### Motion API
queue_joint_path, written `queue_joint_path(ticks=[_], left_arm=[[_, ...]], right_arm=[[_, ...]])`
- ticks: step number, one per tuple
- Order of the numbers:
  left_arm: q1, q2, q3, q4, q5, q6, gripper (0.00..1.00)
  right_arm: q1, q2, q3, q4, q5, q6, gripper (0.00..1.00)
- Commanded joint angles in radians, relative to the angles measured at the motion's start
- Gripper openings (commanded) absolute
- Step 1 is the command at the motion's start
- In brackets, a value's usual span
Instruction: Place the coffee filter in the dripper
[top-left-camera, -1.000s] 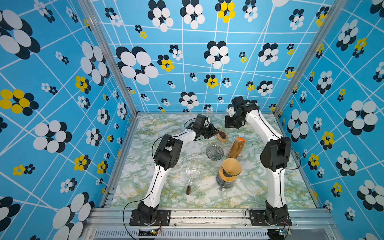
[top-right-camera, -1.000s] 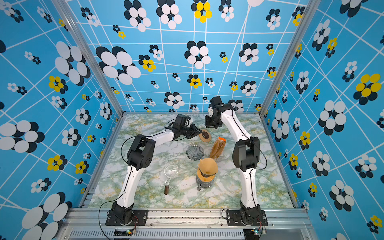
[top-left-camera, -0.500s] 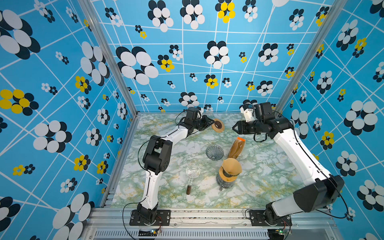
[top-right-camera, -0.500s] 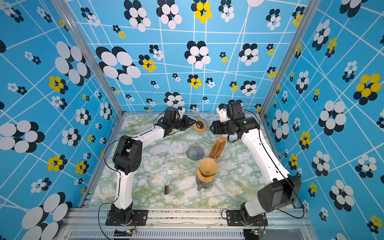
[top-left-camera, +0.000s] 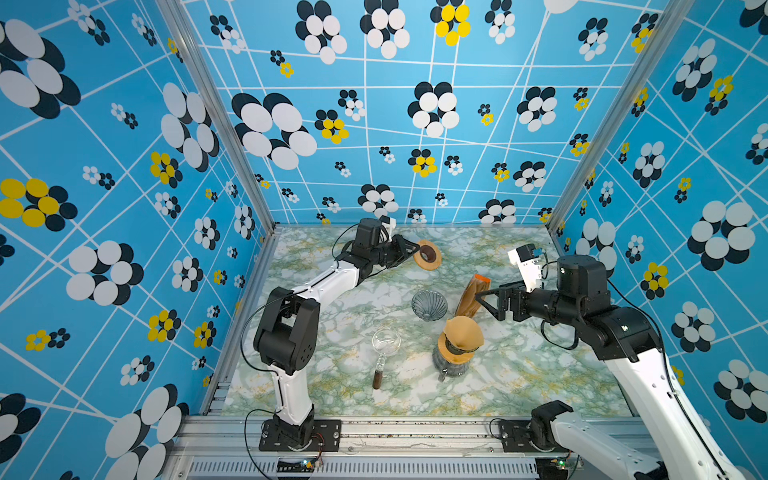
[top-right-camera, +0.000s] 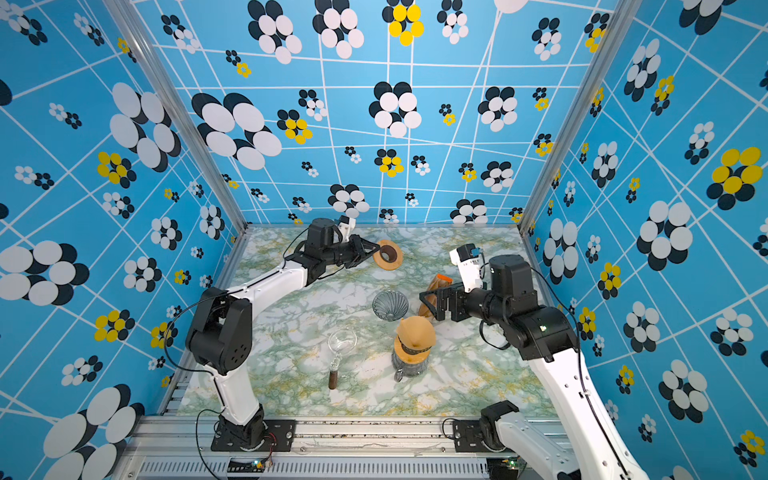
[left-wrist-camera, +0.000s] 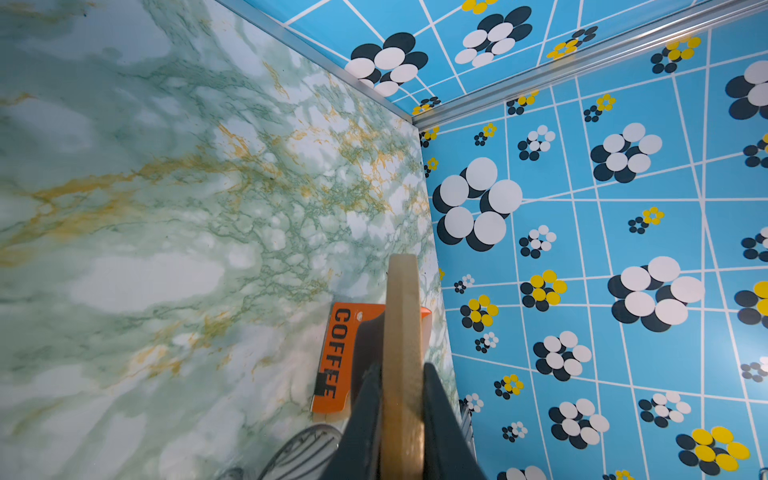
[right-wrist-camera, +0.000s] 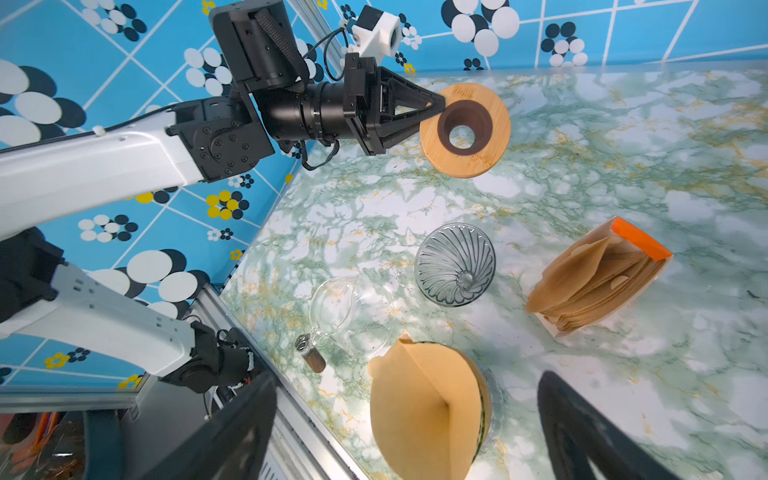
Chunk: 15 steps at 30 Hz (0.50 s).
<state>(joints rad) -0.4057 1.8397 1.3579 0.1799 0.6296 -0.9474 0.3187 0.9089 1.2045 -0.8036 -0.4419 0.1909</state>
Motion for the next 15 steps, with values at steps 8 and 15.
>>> queue_joint_path(ticks=[8, 15], left_arm=[[0.032, -0.385, -0.259, -0.114, 0.048, 0.059, 0.17], [0.046, -0.630, -0.466, -0.178, 0.071, 0.021, 0.16]], right_arm=[[0.007, -0.189, -0.143, -0.013, -0.087, 0.033, 0.99], [0.006, -0.233, -0.167, -0.071, -0.179, 0.000, 0.99]])
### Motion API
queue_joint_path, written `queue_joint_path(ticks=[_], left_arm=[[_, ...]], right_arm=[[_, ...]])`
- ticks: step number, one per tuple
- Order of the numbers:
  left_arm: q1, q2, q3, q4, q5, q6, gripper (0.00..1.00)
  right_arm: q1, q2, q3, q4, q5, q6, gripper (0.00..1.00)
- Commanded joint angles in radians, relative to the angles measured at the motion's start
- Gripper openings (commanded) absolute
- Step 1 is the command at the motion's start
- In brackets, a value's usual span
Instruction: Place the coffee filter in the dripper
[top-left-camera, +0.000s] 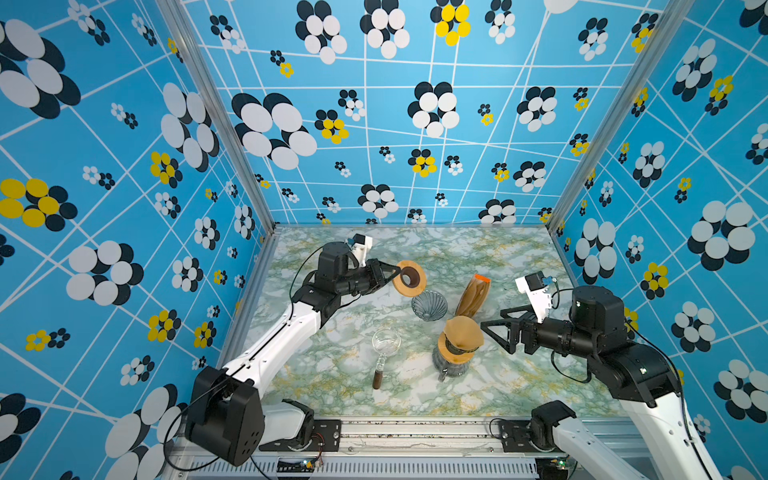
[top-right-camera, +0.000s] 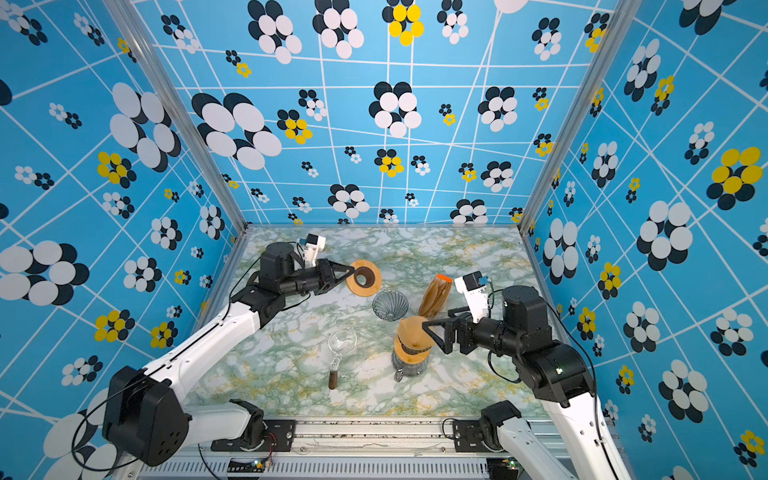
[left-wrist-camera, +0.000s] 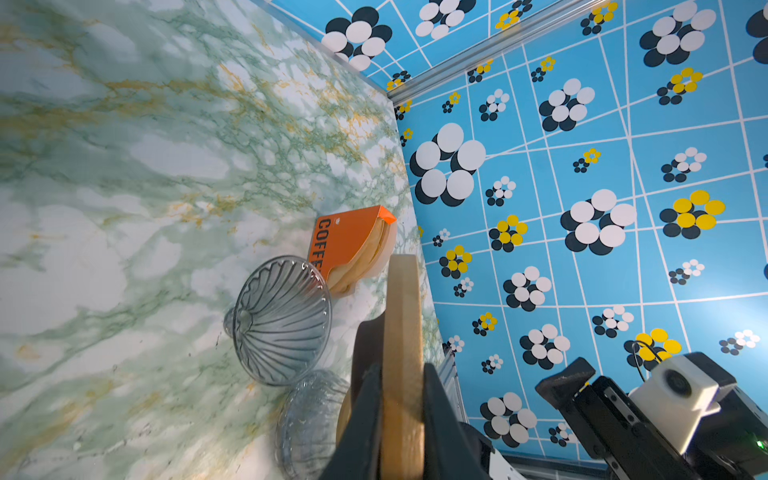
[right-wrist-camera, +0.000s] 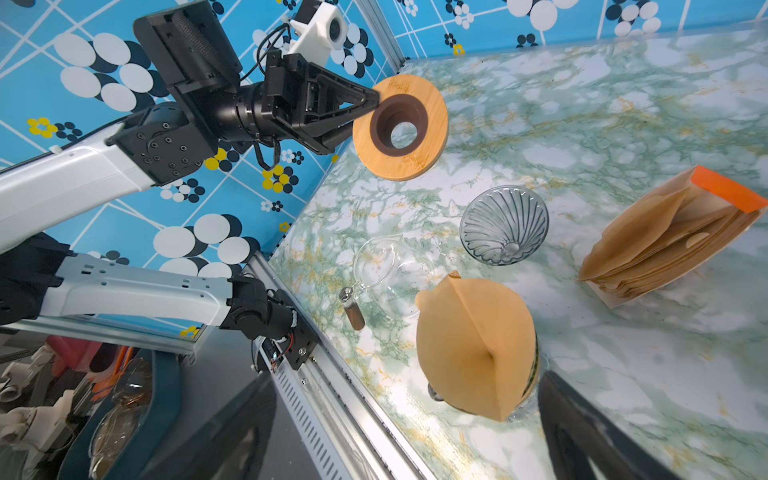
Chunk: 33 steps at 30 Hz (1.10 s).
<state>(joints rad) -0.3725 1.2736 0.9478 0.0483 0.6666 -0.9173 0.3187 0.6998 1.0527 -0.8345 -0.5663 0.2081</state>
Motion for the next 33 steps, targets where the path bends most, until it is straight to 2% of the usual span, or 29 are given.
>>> queue_joint_path(ticks=[1, 7, 12, 15, 24, 33], left_arm=[[0.015, -0.088, -0.079, -0.051, 0.044, -0.018, 0.16], [0.033, -0.245, -0.209, -0.084, 0.111, -0.070, 0.16], [0.037, -0.304, -0.333, 0.013, 0.175, -0.156, 0.16], [0.038, -0.340, -0.372, 0.005, 0.178, -0.159, 0.15], [0.064, -0.373, -0.453, -0.021, 0.220, -0.149, 0.15], [0.105, -0.360, -0.471, -0.050, 0.237, -0.105, 0.14]], right_arm=[[0.006, -0.030, -0.016, -0.050, -0.056, -0.017, 0.99], [0.006, -0.080, -0.024, -0.095, -0.055, -0.015, 1.00], [0.006, -0.106, -0.063, -0.101, -0.061, 0.006, 0.99], [0.007, -0.116, -0.080, -0.100, -0.065, 0.017, 0.99], [0.006, -0.125, -0.103, -0.108, -0.054, 0.026, 0.99], [0.006, -0.128, -0.129, -0.104, -0.055, 0.033, 0.99]])
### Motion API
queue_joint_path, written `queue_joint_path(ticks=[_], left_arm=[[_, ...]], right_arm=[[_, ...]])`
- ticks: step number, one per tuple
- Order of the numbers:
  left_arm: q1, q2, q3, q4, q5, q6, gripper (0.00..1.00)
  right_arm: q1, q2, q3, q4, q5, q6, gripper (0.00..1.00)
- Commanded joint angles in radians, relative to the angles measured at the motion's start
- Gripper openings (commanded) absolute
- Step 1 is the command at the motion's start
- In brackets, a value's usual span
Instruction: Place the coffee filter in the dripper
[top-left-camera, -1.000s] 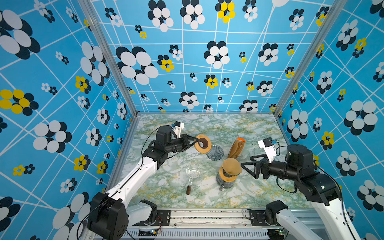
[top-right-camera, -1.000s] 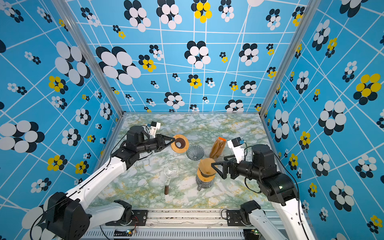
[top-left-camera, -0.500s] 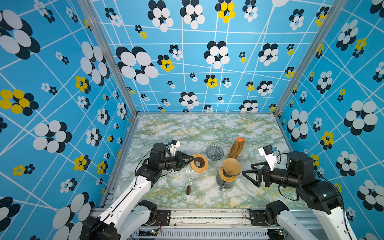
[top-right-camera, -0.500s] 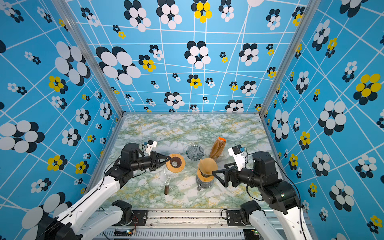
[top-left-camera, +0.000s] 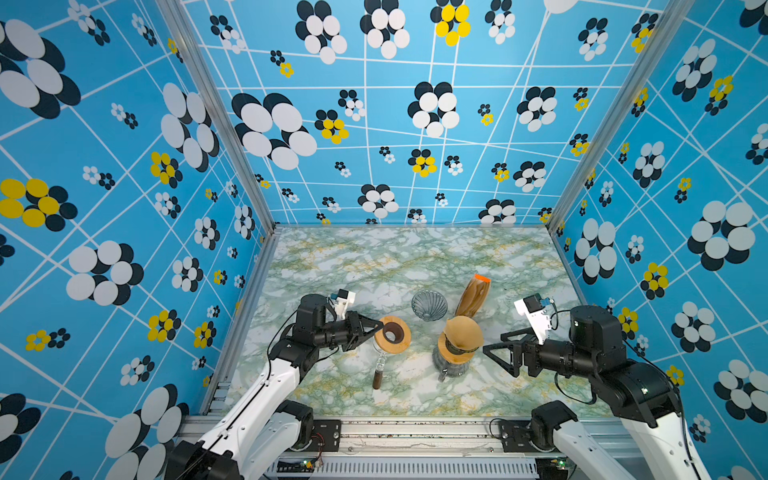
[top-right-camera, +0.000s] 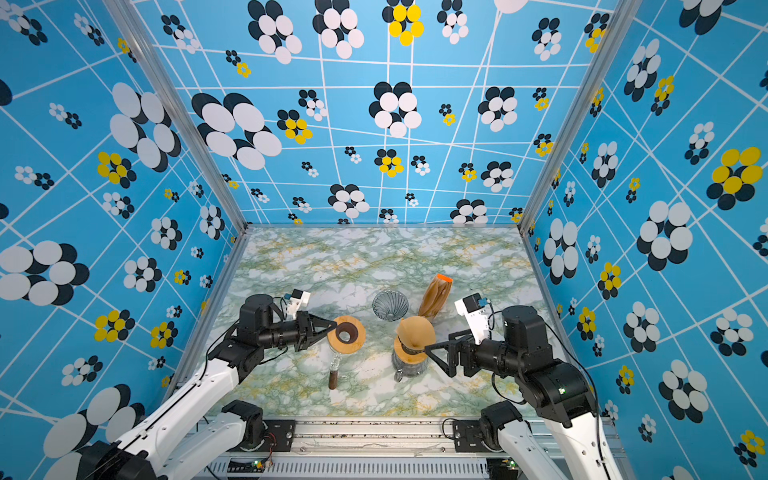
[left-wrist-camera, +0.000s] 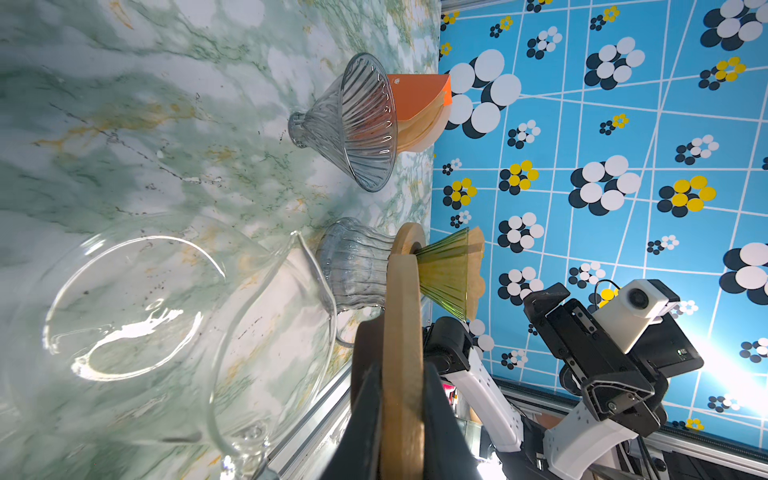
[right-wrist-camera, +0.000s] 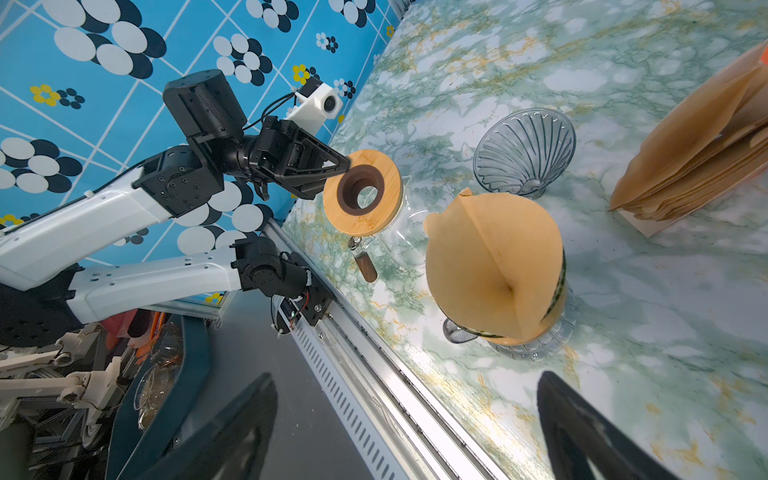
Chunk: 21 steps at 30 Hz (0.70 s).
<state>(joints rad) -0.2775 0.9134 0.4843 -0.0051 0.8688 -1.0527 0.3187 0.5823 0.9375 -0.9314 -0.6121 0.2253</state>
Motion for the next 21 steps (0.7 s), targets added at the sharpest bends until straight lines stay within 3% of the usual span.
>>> queue_joint_path(ticks=[1, 21], left_arm=[[0.010, 0.004, -0.007, 0.003, 0.036, 0.032, 0.14], [0.049, 0.057, -0.016, -0.026, 0.044, 0.095, 0.14]], right_arm=[[0.006, -0.010, -0.015, -0.005, -0.011, 0.014, 0.99], [0.006, -0.013, -0.085, 0.123, -0.130, 0.070, 0.99]])
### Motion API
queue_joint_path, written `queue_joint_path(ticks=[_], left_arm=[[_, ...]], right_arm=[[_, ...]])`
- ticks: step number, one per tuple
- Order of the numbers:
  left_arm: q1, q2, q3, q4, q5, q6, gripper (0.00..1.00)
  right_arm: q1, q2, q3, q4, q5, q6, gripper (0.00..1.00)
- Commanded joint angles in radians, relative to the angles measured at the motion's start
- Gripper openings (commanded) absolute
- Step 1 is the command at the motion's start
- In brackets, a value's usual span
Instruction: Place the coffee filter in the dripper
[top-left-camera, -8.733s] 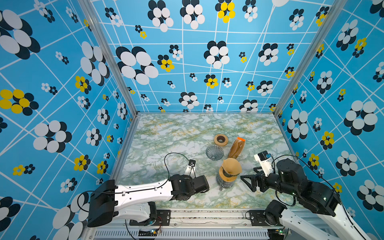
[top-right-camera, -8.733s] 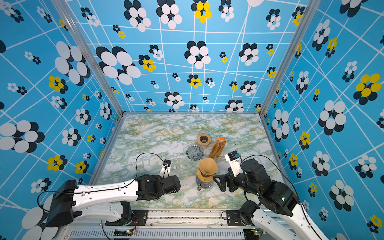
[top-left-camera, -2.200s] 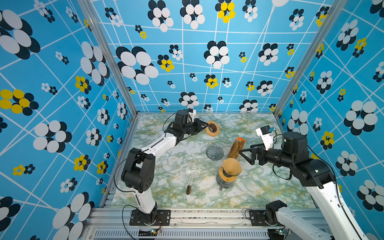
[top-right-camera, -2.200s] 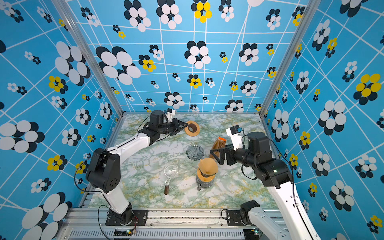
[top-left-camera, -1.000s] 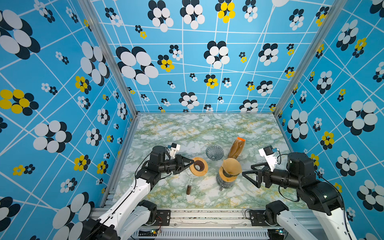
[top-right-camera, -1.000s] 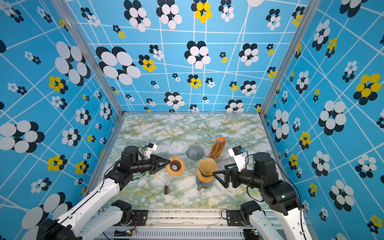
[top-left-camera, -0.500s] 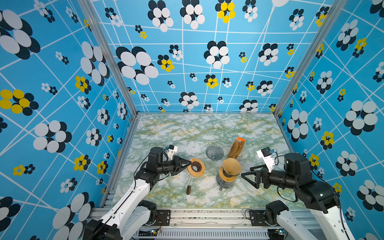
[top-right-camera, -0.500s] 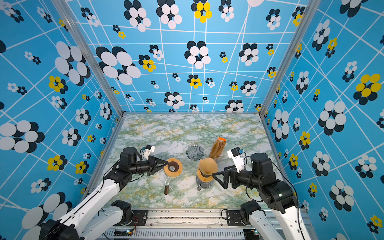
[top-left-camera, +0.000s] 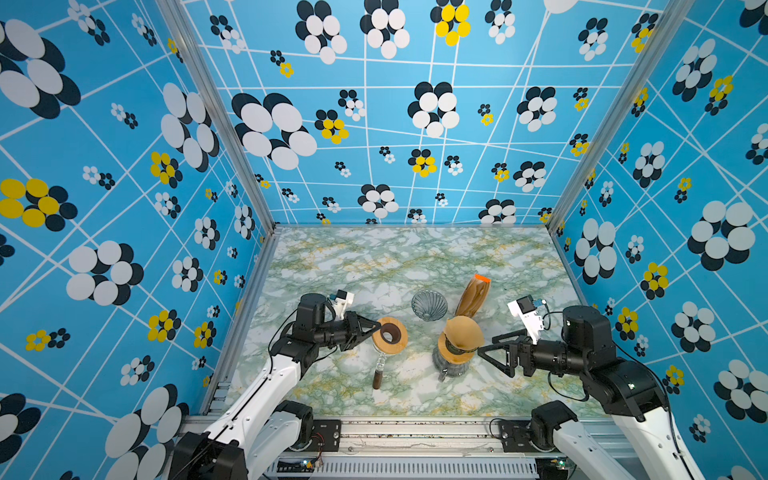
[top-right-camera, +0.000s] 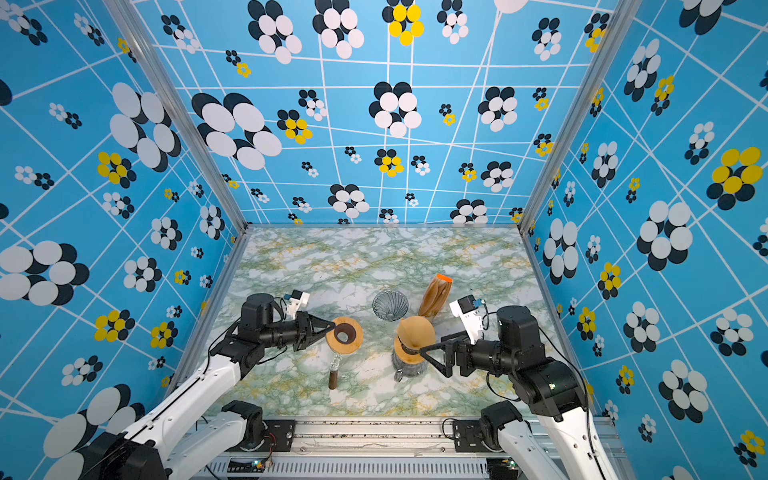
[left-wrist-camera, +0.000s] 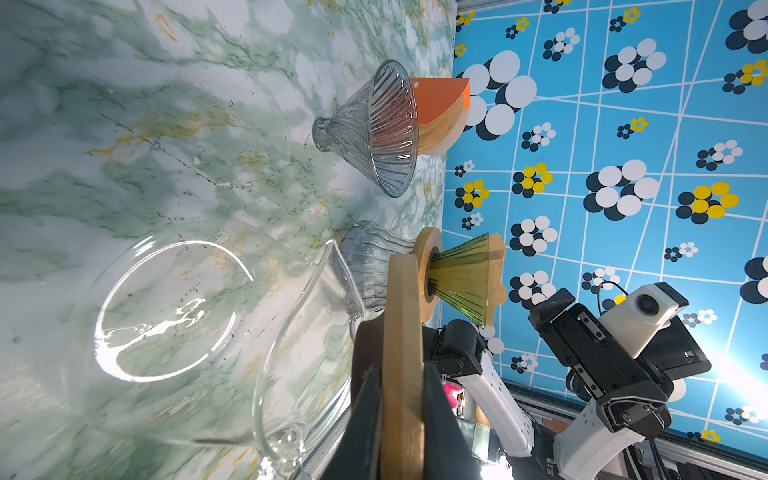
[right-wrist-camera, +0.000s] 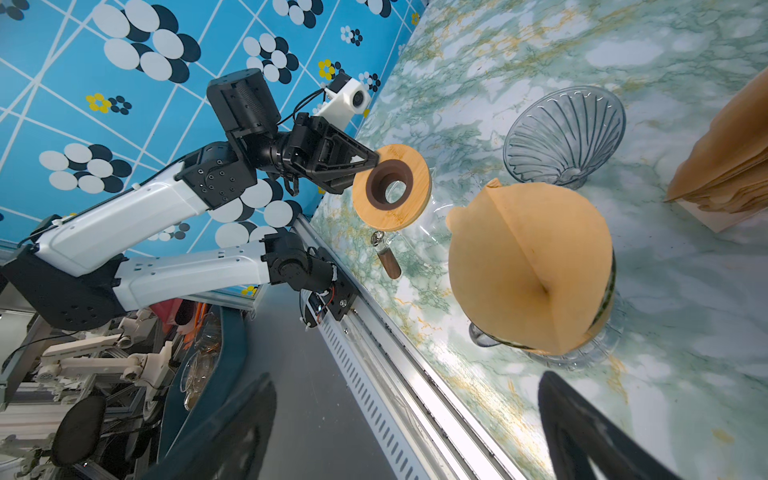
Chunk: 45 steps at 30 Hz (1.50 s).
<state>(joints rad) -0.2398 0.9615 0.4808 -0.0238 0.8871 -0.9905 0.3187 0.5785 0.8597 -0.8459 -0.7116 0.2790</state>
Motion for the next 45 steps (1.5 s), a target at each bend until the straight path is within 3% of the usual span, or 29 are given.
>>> queue_joint_path(ticks=[1, 17, 45], left_arm=[[0.011, 0.011, -0.012, -0.008, 0.026, 0.037, 0.14], [0.030, 0.030, -0.012, -0.070, 0.015, 0.091, 0.15], [0.051, 0.041, 0.033, -0.207, -0.042, 0.182, 0.29]], right_arm=[[0.006, -0.009, -0.007, 0.036, -0.029, 0.014, 0.99], [0.006, -0.006, -0.008, 0.030, -0.004, 0.015, 0.99], [0.007, -0.002, -0.010, 0.025, 0.006, 0.017, 0.99]])
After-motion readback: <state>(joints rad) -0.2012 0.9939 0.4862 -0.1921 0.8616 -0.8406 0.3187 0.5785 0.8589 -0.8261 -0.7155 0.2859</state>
